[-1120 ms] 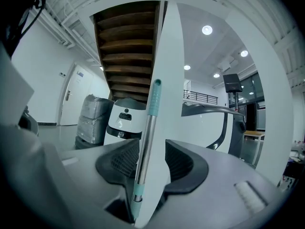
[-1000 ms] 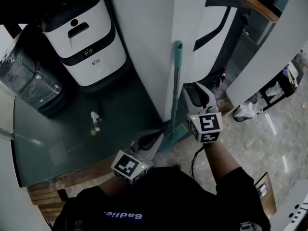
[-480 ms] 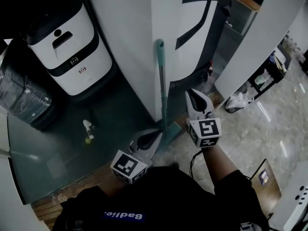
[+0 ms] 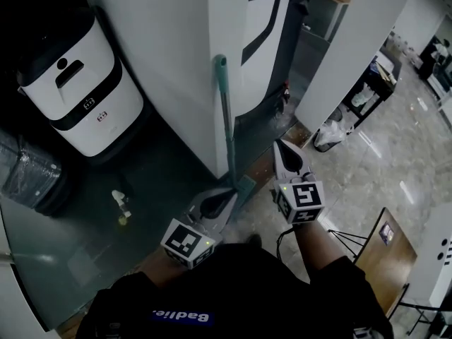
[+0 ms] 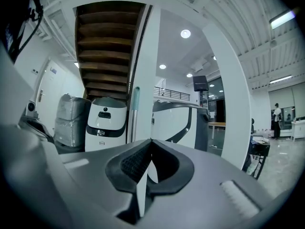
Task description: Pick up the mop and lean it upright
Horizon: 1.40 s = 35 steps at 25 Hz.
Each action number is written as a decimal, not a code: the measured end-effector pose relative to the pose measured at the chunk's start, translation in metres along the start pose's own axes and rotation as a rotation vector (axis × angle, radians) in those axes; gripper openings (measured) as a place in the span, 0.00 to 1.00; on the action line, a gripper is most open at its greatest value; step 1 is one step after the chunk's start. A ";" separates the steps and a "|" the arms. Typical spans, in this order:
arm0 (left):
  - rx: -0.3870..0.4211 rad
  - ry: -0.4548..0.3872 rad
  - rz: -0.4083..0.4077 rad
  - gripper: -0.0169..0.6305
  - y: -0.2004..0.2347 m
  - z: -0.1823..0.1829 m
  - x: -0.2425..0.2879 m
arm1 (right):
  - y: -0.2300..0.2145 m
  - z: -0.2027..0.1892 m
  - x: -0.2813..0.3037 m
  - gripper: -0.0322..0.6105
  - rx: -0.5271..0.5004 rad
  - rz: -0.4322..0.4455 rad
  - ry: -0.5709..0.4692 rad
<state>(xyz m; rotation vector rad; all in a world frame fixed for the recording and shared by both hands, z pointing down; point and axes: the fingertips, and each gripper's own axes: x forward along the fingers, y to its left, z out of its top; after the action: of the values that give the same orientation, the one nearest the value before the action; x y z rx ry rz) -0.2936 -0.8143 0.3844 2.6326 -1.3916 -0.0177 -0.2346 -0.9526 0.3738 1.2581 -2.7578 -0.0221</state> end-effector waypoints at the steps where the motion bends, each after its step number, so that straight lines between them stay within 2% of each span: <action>1: -0.001 0.000 -0.018 0.06 -0.002 0.000 -0.002 | 0.000 -0.002 -0.006 0.06 0.002 -0.021 0.001; 4: -0.006 -0.001 -0.070 0.06 -0.007 -0.002 -0.008 | 0.005 -0.001 -0.022 0.06 0.028 -0.067 0.011; 12: -0.042 0.017 -0.225 0.06 -0.027 -0.020 -0.016 | 0.005 -0.026 -0.080 0.06 0.075 -0.242 0.042; 17: -0.060 0.023 -0.306 0.06 -0.049 -0.026 -0.016 | 0.004 -0.040 -0.121 0.06 0.096 -0.320 0.047; 28: -0.023 0.006 -0.387 0.06 -0.093 -0.014 -0.020 | 0.012 -0.036 -0.187 0.06 0.113 -0.371 0.040; 35: 0.005 0.031 -0.414 0.06 -0.143 -0.018 -0.038 | 0.031 -0.047 -0.245 0.06 0.178 -0.377 0.033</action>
<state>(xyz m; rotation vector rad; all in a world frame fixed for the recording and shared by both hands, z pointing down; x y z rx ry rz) -0.1967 -0.7019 0.3785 2.8595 -0.8167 -0.0237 -0.0938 -0.7458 0.3991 1.7877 -2.4981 0.2142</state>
